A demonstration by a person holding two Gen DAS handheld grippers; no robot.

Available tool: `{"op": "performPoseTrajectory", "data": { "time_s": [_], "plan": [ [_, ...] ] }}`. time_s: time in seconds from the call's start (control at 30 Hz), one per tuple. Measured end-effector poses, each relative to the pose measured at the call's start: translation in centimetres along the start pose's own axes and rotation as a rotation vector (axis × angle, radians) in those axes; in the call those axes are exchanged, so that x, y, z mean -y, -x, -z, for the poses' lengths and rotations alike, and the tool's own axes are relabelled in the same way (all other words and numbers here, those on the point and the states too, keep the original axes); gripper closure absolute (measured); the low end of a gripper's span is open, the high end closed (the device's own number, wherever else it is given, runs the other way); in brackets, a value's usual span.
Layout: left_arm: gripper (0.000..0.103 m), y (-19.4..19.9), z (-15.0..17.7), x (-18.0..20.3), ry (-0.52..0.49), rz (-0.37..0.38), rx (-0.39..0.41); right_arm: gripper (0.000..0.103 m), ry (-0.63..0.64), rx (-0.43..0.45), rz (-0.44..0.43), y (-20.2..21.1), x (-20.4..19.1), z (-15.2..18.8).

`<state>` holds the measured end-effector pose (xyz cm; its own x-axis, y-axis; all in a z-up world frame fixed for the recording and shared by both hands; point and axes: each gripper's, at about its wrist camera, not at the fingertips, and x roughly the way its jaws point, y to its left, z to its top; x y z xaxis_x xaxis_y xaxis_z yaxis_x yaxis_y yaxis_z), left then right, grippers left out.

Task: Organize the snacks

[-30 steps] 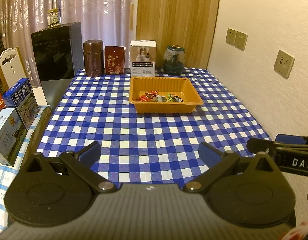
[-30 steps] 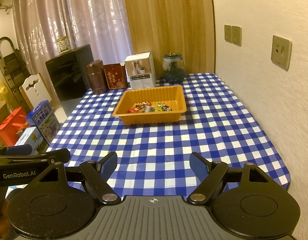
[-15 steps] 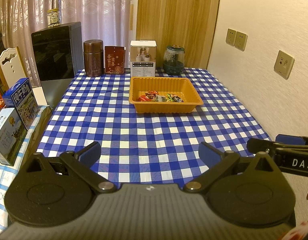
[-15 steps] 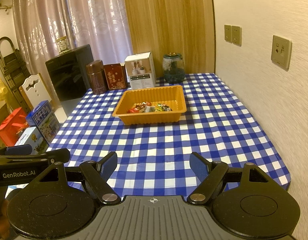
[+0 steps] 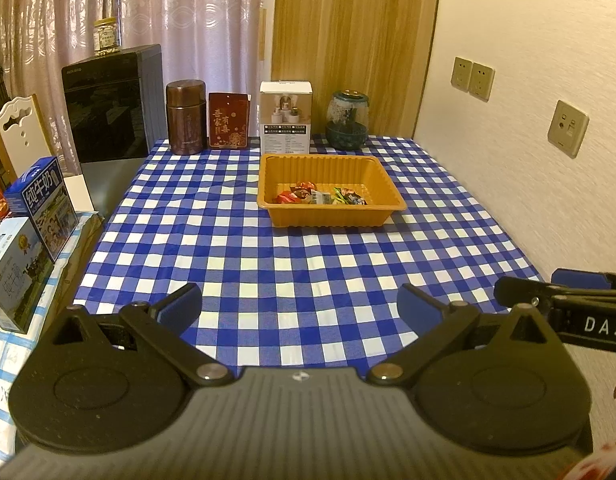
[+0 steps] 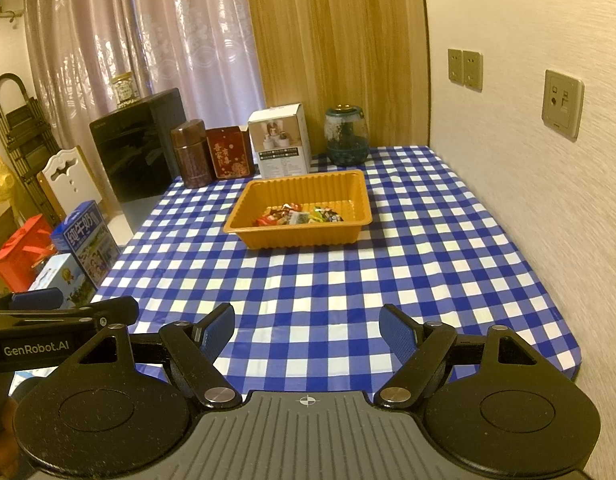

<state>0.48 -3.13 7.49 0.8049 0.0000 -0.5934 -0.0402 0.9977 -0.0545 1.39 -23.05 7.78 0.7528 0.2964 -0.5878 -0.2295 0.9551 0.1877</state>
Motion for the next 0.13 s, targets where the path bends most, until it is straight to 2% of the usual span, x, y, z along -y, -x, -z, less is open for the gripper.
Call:
{"op": "performPoseTrajectory", "data": {
  "time_s": [0.13],
  "plan": [
    [0.000,-0.04,-0.19,0.26,0.006,0.003,0.012,0.024,0.000,0.000,0.000,0.00,0.00,-0.01]
  ]
}}
